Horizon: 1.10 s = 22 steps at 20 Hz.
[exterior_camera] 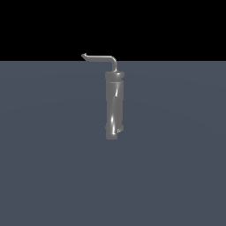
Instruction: Turn on the faucet by rotating a designated handle.
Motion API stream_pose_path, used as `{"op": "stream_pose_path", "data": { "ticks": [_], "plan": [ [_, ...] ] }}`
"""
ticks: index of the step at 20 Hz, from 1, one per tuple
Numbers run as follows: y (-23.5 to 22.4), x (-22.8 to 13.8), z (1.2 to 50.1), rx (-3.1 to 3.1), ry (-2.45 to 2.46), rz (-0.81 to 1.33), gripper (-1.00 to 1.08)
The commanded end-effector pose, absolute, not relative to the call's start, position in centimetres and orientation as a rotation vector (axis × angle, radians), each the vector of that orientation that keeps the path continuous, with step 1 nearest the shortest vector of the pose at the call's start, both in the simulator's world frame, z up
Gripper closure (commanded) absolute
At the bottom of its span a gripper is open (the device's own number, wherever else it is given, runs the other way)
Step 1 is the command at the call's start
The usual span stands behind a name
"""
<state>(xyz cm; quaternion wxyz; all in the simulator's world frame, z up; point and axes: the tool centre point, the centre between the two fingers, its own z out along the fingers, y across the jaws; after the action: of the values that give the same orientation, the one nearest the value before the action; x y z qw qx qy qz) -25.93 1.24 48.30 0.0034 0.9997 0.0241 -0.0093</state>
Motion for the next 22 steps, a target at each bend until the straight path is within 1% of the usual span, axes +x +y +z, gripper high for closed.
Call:
{"op": "stream_pose_path", "data": {
  "ticks": [1, 14, 22],
  "plan": [
    [1.2, -25.9, 48.3, 3.134, 0.076, -0.029, 1.08],
    [1.2, -25.8, 47.3, 3.153, 0.115, -0.073, 1.08],
    [1.4, -24.5, 47.3, 3.17, 0.027, -0.075, 1.08]
  ]
}}
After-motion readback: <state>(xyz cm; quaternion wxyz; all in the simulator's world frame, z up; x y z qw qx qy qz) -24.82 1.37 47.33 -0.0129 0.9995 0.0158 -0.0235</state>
